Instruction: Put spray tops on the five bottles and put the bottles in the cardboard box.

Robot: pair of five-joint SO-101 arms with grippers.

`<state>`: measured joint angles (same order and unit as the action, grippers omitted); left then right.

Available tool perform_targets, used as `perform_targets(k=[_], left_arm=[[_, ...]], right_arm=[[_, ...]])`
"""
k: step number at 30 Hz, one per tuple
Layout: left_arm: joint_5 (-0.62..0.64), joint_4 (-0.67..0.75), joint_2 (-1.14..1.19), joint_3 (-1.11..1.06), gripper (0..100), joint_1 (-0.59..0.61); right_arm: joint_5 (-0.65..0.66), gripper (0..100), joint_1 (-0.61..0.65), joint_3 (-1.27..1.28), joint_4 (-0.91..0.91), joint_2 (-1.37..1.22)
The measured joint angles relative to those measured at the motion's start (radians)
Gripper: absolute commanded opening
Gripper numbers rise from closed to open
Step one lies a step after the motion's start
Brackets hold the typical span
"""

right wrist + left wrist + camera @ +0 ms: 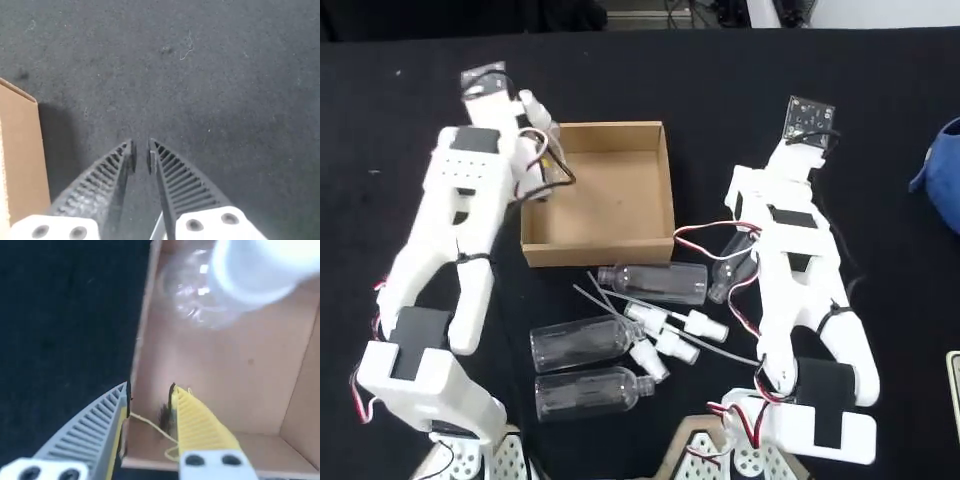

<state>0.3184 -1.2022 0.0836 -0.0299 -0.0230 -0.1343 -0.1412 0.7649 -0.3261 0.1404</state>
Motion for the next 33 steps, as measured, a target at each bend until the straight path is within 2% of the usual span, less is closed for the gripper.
perform_targets(k=[5,10,12,14,16,17,18,20,33], left_arm=[[0.008,-0.18,0.0,0.104,4,0.071],[0.009,-0.298,0.0,0.183,19,0.186],[0.009,-0.316,0.0,0.187,21,0.222],[0.009,-0.322,0.0,0.187,17,0.242],[0.009,-0.322,0.0,0.187,4,0.255],[0.009,-0.322,0.0,0.187,2,0.258],[0.009,-0.322,0.0,0.187,5,0.259],[0.009,-0.322,0.0,0.187,3,0.261],[0.011,-0.322,0.0,0.187,3,0.262]], right_arm=[[0.0,3.5,0.0,0.0,0.0,0.0],[0.0,3.5,0.0,0.0,0.0,0.0],[0.0,3.5,0.0,0.0,0.0,0.0],[0.0,3.5,0.0,0.0,0.0,0.0],[0.0,3.5,0.0,0.0,0.0,0.0],[0.0,3.5,0.0,0.0,0.0,0.0],[0.0,3.5,0.0,0.0,0.0,0.0],[0.0,3.5,0.0,0.0,0.0,0.0],[0.0,3.5,0.0,0.0,0.0,0.0]])
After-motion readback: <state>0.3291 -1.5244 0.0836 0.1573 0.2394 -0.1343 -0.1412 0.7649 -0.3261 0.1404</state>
